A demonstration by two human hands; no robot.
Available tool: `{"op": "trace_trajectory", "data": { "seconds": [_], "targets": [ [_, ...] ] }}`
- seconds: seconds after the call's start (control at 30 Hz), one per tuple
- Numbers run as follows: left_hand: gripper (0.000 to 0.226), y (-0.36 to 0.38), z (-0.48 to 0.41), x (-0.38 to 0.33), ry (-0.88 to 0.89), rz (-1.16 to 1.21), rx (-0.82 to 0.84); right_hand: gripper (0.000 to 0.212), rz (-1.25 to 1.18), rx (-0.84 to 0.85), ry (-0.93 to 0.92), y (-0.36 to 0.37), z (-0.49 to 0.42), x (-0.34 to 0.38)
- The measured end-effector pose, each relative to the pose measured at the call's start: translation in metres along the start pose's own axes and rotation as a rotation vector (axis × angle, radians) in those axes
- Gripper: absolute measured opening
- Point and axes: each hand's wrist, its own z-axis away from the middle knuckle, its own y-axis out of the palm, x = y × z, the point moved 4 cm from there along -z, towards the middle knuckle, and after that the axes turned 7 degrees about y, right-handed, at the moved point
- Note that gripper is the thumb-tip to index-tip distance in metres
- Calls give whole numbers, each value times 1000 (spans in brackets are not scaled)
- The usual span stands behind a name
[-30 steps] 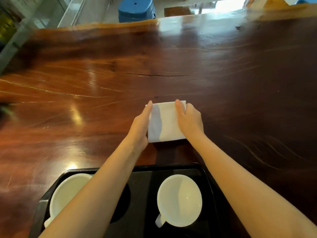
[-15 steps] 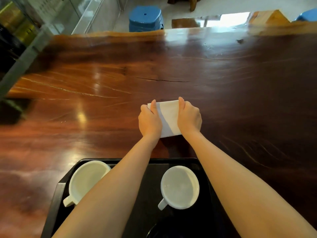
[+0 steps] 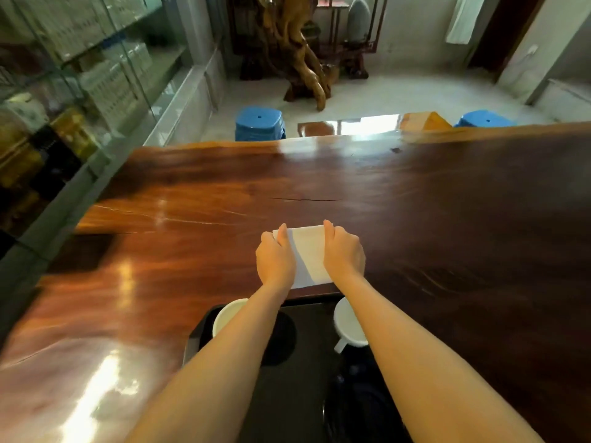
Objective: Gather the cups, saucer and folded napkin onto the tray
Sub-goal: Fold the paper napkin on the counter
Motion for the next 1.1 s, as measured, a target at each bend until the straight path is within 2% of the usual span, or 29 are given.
{"op": "trace_trajectory", "data": {
  "seconds": [0.27, 0.37, 0.6, 0.73, 0.87, 0.97, 1.1],
  "targets": [
    [45, -105, 70, 30, 1, -6, 18, 57, -22, 53, 53, 18, 118, 23],
    [45, -129, 99, 65, -48, -16, 16, 47, 78, 128, 48, 41, 162, 13],
    [33, -130, 164, 152, -180, -28, 150, 44, 40, 175, 286, 83, 227, -61],
    [53, -118, 185, 181, -256, -48, 183, 41, 70, 259, 341, 103, 238, -81],
    [59, -114, 199, 192, -175, -45, 169, 36, 53, 253, 302, 113, 256, -95],
    [60, -112, 210, 197, -67, -37, 216, 43, 128, 227, 250, 115, 259, -102],
    [65, -110, 220, 201, -16, -60, 220, 42, -57, 233, 275, 113, 262, -108]
  ]
}}
